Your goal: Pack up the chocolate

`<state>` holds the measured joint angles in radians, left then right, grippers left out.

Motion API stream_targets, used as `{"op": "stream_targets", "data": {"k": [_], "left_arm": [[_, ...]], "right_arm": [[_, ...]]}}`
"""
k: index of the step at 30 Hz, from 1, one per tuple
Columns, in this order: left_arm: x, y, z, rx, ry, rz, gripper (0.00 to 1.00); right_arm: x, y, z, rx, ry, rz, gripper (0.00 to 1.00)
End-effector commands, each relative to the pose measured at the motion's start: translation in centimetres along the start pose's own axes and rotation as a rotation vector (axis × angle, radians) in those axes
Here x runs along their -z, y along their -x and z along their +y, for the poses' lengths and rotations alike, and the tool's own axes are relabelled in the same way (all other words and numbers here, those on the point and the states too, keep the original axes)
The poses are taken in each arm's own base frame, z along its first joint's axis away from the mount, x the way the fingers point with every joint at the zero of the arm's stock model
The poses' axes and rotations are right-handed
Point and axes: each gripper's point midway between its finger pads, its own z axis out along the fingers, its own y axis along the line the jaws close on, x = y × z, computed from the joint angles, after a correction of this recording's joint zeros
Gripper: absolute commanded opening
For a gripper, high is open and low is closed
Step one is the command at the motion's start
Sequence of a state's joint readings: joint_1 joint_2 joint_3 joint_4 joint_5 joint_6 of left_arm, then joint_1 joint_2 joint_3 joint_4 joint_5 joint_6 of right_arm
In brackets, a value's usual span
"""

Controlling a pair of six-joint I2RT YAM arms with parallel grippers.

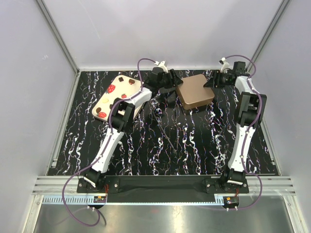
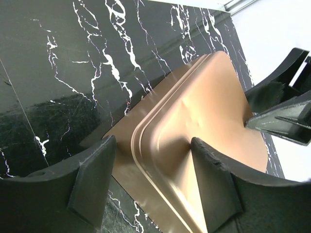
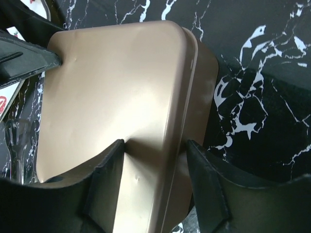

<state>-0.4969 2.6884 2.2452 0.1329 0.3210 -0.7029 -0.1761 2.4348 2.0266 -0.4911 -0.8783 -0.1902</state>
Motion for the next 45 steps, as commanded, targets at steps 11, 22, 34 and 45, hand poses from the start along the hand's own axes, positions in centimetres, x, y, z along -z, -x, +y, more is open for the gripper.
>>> {"op": "stream_targets", "data": {"k": [11,22,34,45], "left_arm": [[2.2,-2.9,-6.6,-0.04,-0.128,0.064,0.59],[5.6,-6.1,-12.3,-0.045,-0.181,0.149,0.56],[7.6,-4.3,-14.3,-0.106,-0.132,0.151,0.72],[5.7,-6.8,-11.8,-0.168,-0.119,0.242,0.75]], "right_arm": [[5.9,6.1,-2.5,-0.295,-0.45,-0.223,0.72],[14.8,5.4,-0.5,-0.524,-0.741,-0.35,0.72],[18.3,-4.9,4.7,-0.727,-0.828,-0.318,0.64],[15.8,-7.6,5.4,-0.826,-0.718,-0.34,0.56]]}}
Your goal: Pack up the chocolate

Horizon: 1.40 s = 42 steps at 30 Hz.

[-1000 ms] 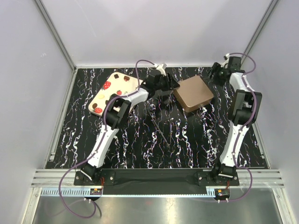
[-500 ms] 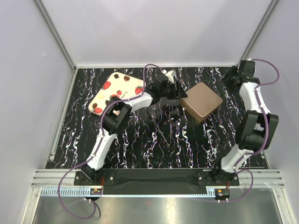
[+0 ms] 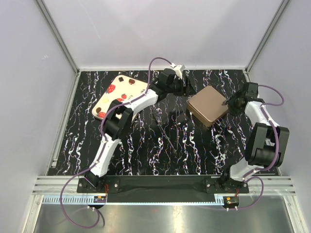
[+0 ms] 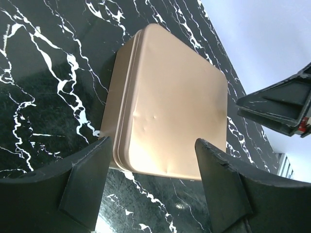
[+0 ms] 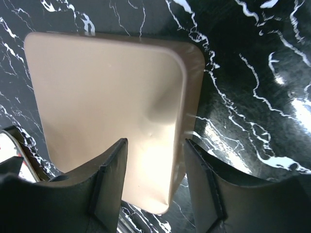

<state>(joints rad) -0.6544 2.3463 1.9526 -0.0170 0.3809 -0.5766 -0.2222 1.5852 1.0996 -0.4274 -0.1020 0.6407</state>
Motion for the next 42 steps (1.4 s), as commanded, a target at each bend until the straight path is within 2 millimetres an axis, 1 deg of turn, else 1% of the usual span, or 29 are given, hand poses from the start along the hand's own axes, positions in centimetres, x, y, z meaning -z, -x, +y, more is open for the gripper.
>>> {"op": "stream_targets", "data": {"k": [1,2,6,7,8,9,11,14,16,19,21,22,25,27,31,36,40,41,42], "left_arm": [[-0.9,-0.9,0.4,-0.019,-0.027,0.032,0.75],[-1.0,-1.1,0.4,-0.017,-0.033,0.036,0.75],[-1.3,-1.3,0.4,-0.027,-0.04,0.041,0.75],[-1.5,-1.6,0.7,-0.031,-0.034,0.047,0.75],[-1.5,-1.2,0.5,-0.035,-0.037,0.042,0.75],[-1.7,-1.7,0.8,-0.032,-0.037,0.054,0.75],[-1.8,-1.6,0.8,-0.032,-0.038,0.051,0.74],[-2.1,-2.0,1.0,-0.024,-0.04,0.057,0.73],[-2.1,-2.1,1.0,-0.023,-0.048,0.064,0.7],[-2.3,-2.5,0.9,-0.016,-0.054,0.072,0.68],[-2.3,-2.6,0.8,-0.012,-0.063,0.076,0.65],[-2.3,-2.6,0.8,-0.008,-0.064,0.075,0.64],[-2.3,-2.8,0.8,-0.003,-0.068,0.084,0.63],[-2.2,-2.9,0.8,-0.001,-0.064,0.087,0.62],[-2.4,-3.4,1.0,0.007,-0.063,0.1,0.61],[-2.2,-3.5,0.9,0.015,-0.066,0.107,0.58],[-2.0,-3.5,1.0,0.018,-0.05,0.108,0.55],[-1.9,-3.7,1.4,0.026,-0.027,0.117,0.54],[-1.9,-3.7,1.7,0.029,-0.013,0.116,0.52]], "right_arm": [[0.6,0.4,2.5,-0.04,0.106,-0.044,0.57],[0.1,-0.1,1.9,-0.055,0.088,-0.038,0.56],[-0.7,-0.9,0.9,-0.071,0.061,-0.029,0.56],[-0.9,-1.0,0.9,-0.074,0.062,-0.026,0.56],[-1.2,-1.2,0.8,-0.074,0.065,-0.023,0.56],[-1.3,-1.3,0.9,-0.077,0.074,-0.018,0.57],[-1.5,-1.1,1.2,-0.077,0.097,-0.034,0.56],[-1.0,-0.8,1.8,-0.079,0.139,-0.065,0.54],[-0.2,-0.6,2.6,-0.082,0.183,-0.083,0.52],[0.1,-0.7,3.2,-0.113,0.237,-0.093,0.5],[0.2,-1.2,3.7,-0.124,0.284,-0.085,0.5],[0.4,-1.2,4.3,-0.141,0.324,-0.087,0.51],[0.6,-1.8,4.5,-0.153,0.374,-0.091,0.51],[0.7,-1.9,4.3,-0.153,0.38,-0.102,0.51],[1.6,-1.8,4.4,-0.152,0.415,-0.139,0.53],[2.4,-1.7,4.9,-0.163,0.473,-0.164,0.54],[2.2,-2.0,4.7,-0.173,0.481,-0.165,0.53],[2.2,-1.9,4.7,-0.177,0.479,-0.17,0.53],[2.0,-2.0,4.4,-0.176,0.467,-0.17,0.51]]}}
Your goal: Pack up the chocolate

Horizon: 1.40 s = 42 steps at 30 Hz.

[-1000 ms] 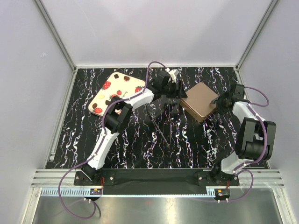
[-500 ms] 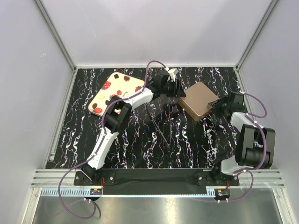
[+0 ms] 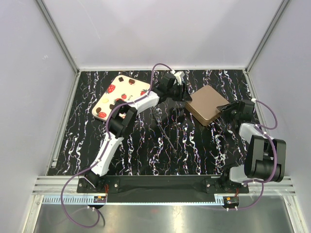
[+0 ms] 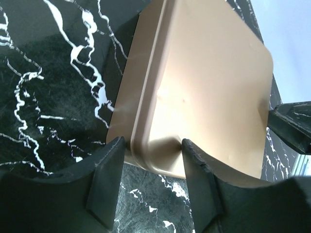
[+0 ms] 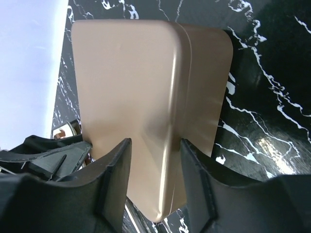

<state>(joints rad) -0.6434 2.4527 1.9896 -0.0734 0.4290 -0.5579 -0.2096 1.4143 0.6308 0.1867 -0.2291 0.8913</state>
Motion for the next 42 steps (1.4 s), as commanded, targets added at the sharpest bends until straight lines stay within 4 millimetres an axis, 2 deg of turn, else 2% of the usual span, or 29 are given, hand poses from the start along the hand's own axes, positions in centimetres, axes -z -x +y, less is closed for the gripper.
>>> {"op": "stream_targets", "data": {"k": [1,8,15,21,23,26,27,29,30,31,32,33,36,38,39,41,42], "left_arm": [[0.0,0.7,-1.9,-0.002,-0.031,0.0,0.5],[-0.7,-1.2,0.4,0.07,0.022,0.057,0.48],[-0.5,-0.4,-0.3,0.055,0.002,0.038,0.51],[-1.0,-1.1,0.0,0.081,-0.004,0.056,0.51],[-1.2,-1.4,-0.1,0.089,-0.016,0.06,0.51],[-1.8,-0.8,-0.9,0.102,-0.056,0.046,0.51],[-1.9,0.2,-1.7,0.099,-0.08,0.025,0.51],[-2.2,0.9,-3.1,0.128,-0.148,0.002,0.54],[-2.4,0.9,-3.3,0.144,-0.164,0.004,0.55],[-2.3,1.8,-4.3,0.129,-0.214,-0.026,0.57],[-2.2,1.8,-4.7,0.147,-0.229,-0.03,0.61],[-2.1,2.0,-5.2,0.149,-0.248,-0.035,0.62],[-1.2,3.4,-6.9,0.122,-0.31,-0.071,0.69],[-0.6,4.3,-7.7,0.106,-0.329,-0.085,0.72],[0.0,4.9,-8.2,0.096,-0.339,-0.095,0.73],[0.8,5.7,-8.7,0.085,-0.35,-0.108,0.74],[1.2,6.3,-8.9,0.078,-0.353,-0.118,0.75]], "right_arm": [[0.5,1.1,3.5,0.007,0.123,-0.03,0.5],[-0.5,0.3,0.8,0.025,0.021,-0.007,0.45],[-0.6,0.7,-1.0,0.053,-0.076,-0.02,0.42],[-1.3,-0.1,-3.7,0.046,-0.153,-0.013,0.38],[-1.4,0.0,-4.1,0.052,-0.165,-0.014,0.36],[-1.3,1.3,-5.0,0.039,-0.216,-0.05,0.34],[-1.2,1.8,-5.1,0.029,-0.224,-0.062,0.33],[-1.1,3.1,-5.6,0.008,-0.241,-0.092,0.32],[-1.1,4.6,-6.0,-0.012,-0.255,-0.117,0.31],[-1.1,5.3,-6.3,-0.02,-0.262,-0.128,0.31],[-1.3,5.8,-6.8,-0.029,-0.277,-0.127,0.31],[-1.3,7.4,-6.7,-0.046,-0.278,-0.153,0.31],[-1.7,9.3,-7.1,-0.059,-0.298,-0.182,0.3],[-2.2,10.0,-7.8,-0.062,-0.323,-0.192,0.3],[-2.4,10.6,-7.5,-0.059,-0.318,-0.202,0.3],[-2.8,11.2,-8.2,-0.07,-0.332,-0.201,0.3],[-3.0,12.0,-7.8,-0.065,-0.324,-0.213,0.3]]}}
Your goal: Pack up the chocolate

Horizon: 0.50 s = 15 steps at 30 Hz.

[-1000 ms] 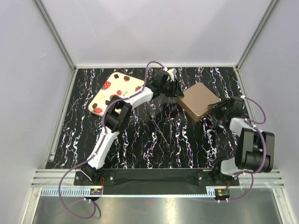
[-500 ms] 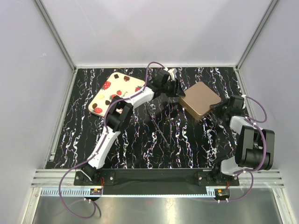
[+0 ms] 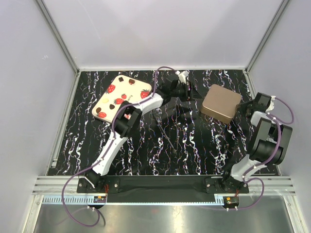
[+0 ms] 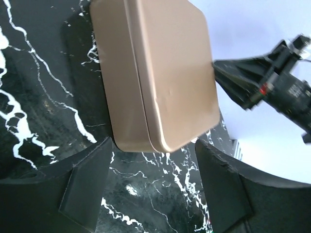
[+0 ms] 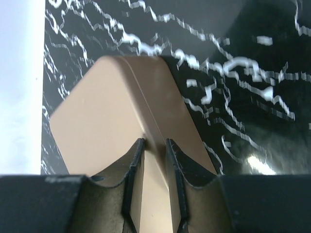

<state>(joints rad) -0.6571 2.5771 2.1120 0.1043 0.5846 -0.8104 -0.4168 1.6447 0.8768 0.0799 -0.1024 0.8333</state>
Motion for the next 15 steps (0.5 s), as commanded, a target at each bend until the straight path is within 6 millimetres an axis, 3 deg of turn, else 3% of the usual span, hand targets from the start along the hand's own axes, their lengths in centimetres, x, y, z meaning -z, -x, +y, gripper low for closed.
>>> {"op": "stream_targets", "data": {"k": [1,7,10,11,14,15], "left_arm": [[3.1,5.1,-7.1,-0.107,-0.143,-0.093,0.74],[7.2,6.3,-9.3,-0.175,-0.101,-0.116,0.75],[10.1,6.7,-10.7,-0.256,-0.048,-0.141,0.75],[11.7,7.0,-12.1,-0.28,-0.037,-0.16,0.76],[14.0,6.5,-12.0,-0.31,0.037,-0.162,0.76],[15.6,6.8,-13.6,-0.329,0.039,-0.181,0.77]], "right_arm": [[-1.4,1.4,-2.2,0.032,-0.099,-0.028,0.3],[-1.6,4.0,0.2,0.092,-0.093,-0.037,0.34],[0.2,5.4,1.3,0.143,-0.099,-0.069,0.45],[1.5,6.3,1.7,0.155,-0.118,-0.102,0.49],[3.7,6.9,2.4,0.196,-0.12,-0.12,0.57],[4.2,6.7,2.8,0.209,-0.111,-0.115,0.59]]}}
